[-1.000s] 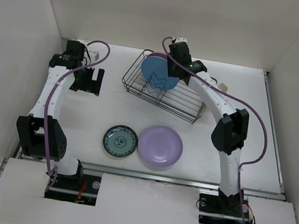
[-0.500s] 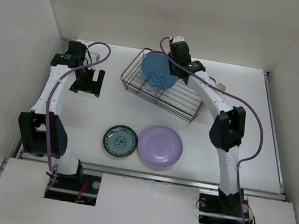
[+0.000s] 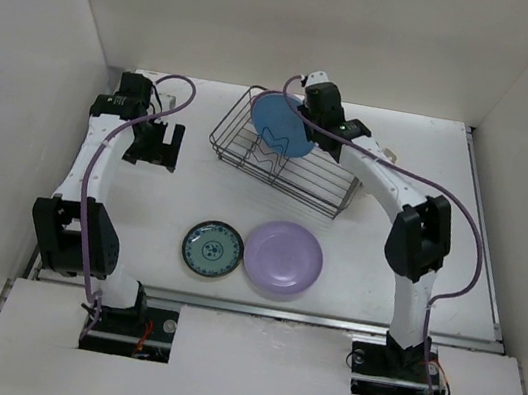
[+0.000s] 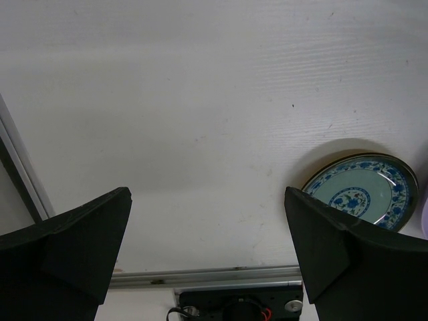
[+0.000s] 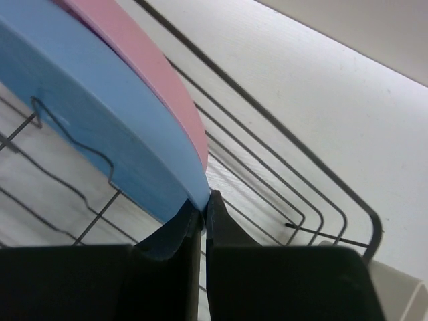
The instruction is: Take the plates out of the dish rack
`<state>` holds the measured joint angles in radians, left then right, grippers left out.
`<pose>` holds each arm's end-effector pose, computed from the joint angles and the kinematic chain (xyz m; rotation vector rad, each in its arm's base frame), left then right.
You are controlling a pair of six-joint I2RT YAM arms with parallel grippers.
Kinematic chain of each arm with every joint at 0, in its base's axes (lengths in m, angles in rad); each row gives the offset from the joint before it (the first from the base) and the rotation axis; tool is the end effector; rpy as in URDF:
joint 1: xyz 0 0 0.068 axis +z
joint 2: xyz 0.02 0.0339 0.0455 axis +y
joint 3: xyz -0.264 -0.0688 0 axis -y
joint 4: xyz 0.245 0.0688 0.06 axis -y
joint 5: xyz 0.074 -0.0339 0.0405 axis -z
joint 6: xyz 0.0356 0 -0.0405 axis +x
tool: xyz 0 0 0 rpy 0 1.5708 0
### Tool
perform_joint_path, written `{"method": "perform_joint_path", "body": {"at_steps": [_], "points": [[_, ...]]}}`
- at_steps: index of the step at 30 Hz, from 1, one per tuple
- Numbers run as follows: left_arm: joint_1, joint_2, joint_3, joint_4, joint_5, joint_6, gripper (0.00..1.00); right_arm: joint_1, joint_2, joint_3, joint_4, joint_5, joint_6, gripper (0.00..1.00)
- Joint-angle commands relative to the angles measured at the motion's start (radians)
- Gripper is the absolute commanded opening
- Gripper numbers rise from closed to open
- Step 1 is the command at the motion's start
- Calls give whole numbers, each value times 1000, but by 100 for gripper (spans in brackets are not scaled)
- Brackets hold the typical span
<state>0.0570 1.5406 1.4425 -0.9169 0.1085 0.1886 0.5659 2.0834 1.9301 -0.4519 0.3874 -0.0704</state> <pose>0.3191 0.0143 0.3202 0.2093 2.5687 -0.0488 0.4198 0.2507 0.3046 -0.4555 2.0790 -0.1305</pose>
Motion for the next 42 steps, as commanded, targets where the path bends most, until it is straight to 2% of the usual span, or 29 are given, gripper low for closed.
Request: {"method": "perform_joint_path", "body": {"at_steps": [1,6,11,19,22,26,34,38,42], "points": [[3,-26,10,-17,16,17,99,0,-180,-32,140,33,-2,0],[3,-39,-8,-17,16,17,99,9,-235,-42,139,33,-2,0],[3,-59,-17,-17,25,17,99,20,-325,-118,151,-27,7,0],[3,-70,-27,-8,45,17,99,29,-287,-175,138,7,78,0],[3,-80,-36,-8,45,17,99,29,-362,-215,137,-31,89,0],[3,-100,-47,-8,45,17,99,29,-462,-247,82,-174,109,0],[3,-119,-68,-8,63,17,99,29,-618,-445,-207,-539,162,0],[3,-119,-77,-8,83,17,99,29,-664,-623,-274,-596,227,0],[3,-128,-88,-8,95,8,99,29,-686,-723,-283,-595,296,0]]}}
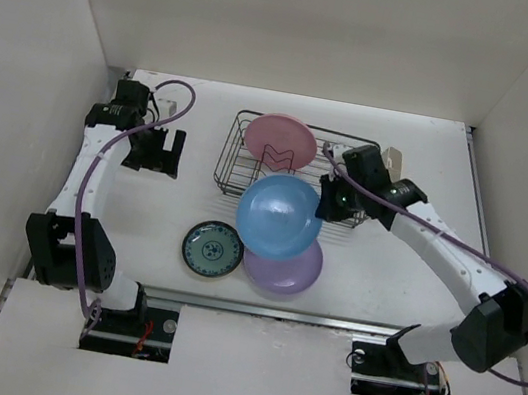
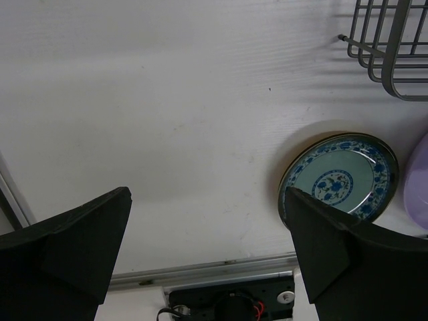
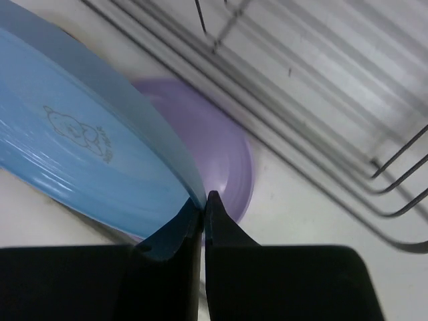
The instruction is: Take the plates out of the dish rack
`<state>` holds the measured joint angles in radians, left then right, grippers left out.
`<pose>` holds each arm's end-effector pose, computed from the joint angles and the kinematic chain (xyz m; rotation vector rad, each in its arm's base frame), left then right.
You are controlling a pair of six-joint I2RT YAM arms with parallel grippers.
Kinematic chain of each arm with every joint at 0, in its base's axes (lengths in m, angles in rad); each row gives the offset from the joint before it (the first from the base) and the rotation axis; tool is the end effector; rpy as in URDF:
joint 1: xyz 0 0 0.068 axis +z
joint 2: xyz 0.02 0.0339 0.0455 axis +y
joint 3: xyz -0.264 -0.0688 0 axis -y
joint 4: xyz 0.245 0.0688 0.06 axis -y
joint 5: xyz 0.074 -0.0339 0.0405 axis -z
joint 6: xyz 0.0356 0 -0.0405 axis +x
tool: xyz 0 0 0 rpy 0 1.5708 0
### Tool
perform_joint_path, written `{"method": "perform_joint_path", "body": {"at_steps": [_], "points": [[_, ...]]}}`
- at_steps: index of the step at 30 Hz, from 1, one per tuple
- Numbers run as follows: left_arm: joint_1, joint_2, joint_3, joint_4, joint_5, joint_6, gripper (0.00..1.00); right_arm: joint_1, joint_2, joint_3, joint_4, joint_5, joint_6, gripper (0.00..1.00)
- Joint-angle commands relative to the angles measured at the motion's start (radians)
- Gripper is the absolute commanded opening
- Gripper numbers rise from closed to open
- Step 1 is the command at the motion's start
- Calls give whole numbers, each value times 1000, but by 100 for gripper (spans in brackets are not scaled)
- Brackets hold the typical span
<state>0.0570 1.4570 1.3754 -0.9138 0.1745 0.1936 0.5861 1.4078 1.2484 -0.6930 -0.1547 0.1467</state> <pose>0.2983 0.0108 0.3241 0.2396 2.5368 -0.1269 0.2473 0.1707 0.3122 -0.6099 2.4008 0.5122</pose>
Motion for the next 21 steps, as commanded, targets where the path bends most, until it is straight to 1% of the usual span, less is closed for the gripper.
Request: {"method": "perform_joint_path", "body": {"at_steps": [1,5,8,9,10,13,21], "points": [[3,-44,-21,-11,40,3,99,9,-10,-56,-42,-52,99,0],[3,-66,-30,-11,49,3,99,9,10,-115,-42,-52,122,0],[3,-78,-53,-11,49,3,99,9,31,-136,-42,-19,136,0],[3,-87,-53,-11,49,3,99,9,46,-145,-42,-8,146,1],[3,-96,-62,-11,49,3,99,9,55,-145,-42,4,146,5],[3,-106,-72,-11,49,3,99,9,88,-155,-42,4,146,8],[3,-126,-91,-11,40,3,99,9,109,-164,-31,4,146,8]]}}
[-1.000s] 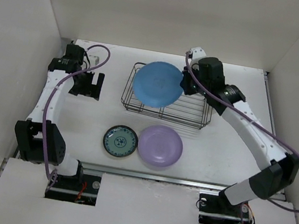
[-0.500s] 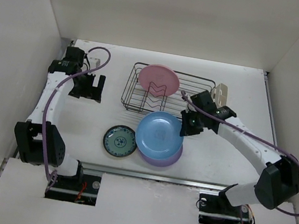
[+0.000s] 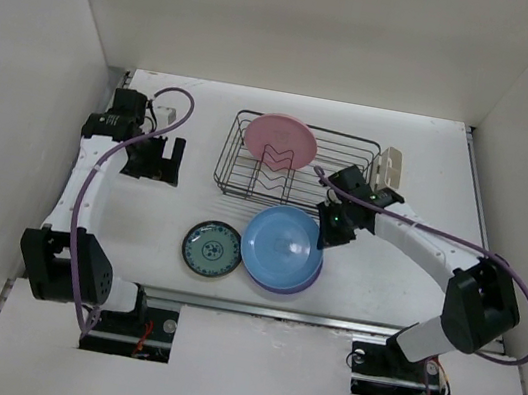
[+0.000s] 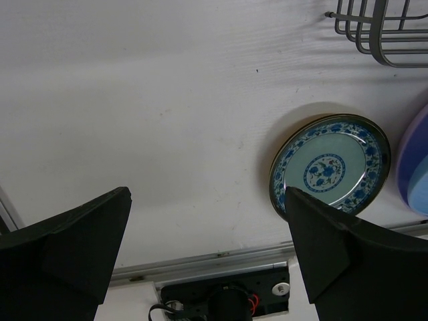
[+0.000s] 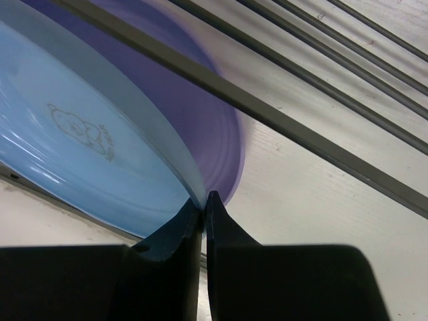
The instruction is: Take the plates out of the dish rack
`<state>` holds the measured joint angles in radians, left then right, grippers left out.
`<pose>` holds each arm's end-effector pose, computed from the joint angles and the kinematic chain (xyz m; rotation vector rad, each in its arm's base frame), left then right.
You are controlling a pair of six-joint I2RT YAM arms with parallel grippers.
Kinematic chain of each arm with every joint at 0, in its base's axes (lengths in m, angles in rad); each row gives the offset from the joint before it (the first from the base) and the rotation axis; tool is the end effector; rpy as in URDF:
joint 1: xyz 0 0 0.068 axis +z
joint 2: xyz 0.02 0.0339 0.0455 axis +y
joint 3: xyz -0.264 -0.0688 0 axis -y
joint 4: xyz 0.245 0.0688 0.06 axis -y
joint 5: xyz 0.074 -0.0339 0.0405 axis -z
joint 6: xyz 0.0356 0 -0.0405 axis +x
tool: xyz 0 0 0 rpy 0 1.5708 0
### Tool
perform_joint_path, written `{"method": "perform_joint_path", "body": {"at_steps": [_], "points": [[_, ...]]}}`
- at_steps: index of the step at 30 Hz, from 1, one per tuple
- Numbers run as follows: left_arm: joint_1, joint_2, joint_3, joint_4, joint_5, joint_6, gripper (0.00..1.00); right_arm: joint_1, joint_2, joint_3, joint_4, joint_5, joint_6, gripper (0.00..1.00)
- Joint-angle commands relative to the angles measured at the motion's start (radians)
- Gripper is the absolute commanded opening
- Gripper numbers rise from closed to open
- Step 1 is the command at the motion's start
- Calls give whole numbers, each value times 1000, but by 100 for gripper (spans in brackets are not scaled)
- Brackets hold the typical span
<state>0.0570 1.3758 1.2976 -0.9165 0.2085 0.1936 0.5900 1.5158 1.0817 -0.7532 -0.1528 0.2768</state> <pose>0.2770 0.0084 0.3219 0.2519 2.5291 -0.1697 0.2412 0.1680 0.2272 -0.4823 2.7852 0.4268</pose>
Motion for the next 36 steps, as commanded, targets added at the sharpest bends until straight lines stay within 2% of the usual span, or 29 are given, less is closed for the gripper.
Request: {"method": "perform_joint_path", "body": {"at_steps": [1,5,10,19,29,36], "points": [[3,-44,-14,-18,6,3,99,5,1,-6,29,2,16,8],[3,-44,-14,-18,6,3,99,14,11,-6,29,12,16,8],[3,-44,-14,-18,6,12,99,14,20,-6,29,21,25,18],[3,-44,-14,-18,6,12,99,14,20,-6,29,21,25,29],[3,-44,-23,-18,6,12,99,24,11,3,9,39,35,45],[3,-44,-23,-18,6,12,99,33,-11,73,-34,64,24,45]]}}
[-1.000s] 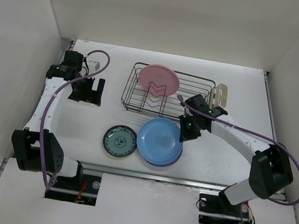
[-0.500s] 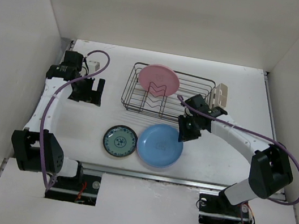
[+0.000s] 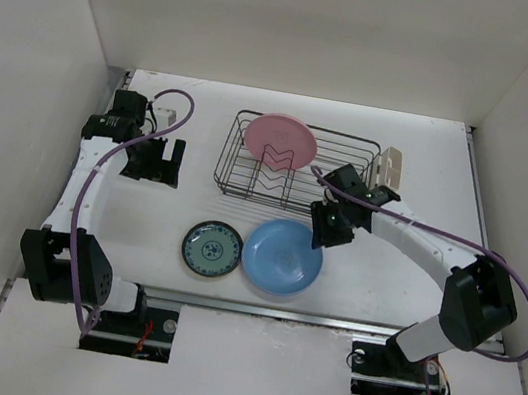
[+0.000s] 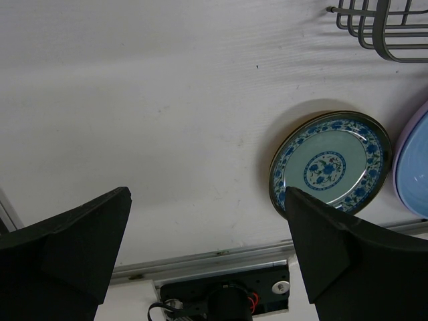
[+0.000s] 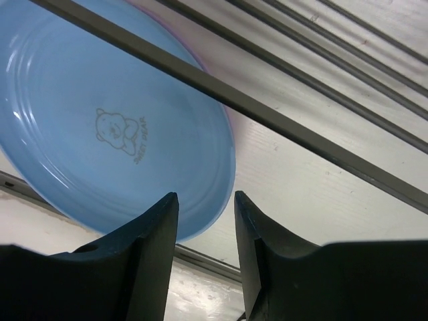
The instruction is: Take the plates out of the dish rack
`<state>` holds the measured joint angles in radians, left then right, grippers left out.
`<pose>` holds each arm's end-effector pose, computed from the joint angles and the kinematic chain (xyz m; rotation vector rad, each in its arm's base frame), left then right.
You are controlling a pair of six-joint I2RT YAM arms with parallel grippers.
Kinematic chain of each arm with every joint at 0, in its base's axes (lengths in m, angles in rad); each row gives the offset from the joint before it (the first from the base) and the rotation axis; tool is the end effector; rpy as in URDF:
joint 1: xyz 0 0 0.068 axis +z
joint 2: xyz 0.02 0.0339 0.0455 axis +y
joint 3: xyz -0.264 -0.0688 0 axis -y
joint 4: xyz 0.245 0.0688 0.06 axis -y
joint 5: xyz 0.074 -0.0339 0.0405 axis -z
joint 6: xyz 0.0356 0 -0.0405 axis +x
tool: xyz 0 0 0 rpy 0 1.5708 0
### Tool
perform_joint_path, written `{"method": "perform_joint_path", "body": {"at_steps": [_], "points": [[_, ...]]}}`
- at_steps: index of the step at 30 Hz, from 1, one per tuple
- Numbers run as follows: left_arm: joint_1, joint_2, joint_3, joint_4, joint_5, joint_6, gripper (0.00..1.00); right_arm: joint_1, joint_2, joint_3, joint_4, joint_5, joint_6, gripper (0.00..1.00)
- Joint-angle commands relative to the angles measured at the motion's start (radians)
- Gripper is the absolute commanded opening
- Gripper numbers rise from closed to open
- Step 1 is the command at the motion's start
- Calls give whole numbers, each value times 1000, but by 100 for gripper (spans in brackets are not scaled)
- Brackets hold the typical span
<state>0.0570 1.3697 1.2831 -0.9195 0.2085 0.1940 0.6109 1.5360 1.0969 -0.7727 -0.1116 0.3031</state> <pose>0.2748 0.0083 0.3188 0.2519 2.5403 -0.1722 0.2406 0.1733 0.2251 -0.4646 2.8070 0.3704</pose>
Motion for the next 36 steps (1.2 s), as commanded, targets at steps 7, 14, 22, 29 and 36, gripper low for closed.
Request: {"method": "perform_joint_path", "body": {"at_steps": [7,14,22,29,36], "points": [[3,-38,-8,-15,6,12,99,23,-50,129,-33,32,-22,45],[3,-29,-18,-6,-3,21,99,32,-59,201,-33,32,-44,51],[3,2,1,-16,-3,21,99,32,41,437,122,291,-113,78],[3,2,10,-25,-35,30,99,21,286,696,200,386,-196,80],[3,2,1,-34,-53,39,99,-8,510,906,214,475,-262,80]]}}
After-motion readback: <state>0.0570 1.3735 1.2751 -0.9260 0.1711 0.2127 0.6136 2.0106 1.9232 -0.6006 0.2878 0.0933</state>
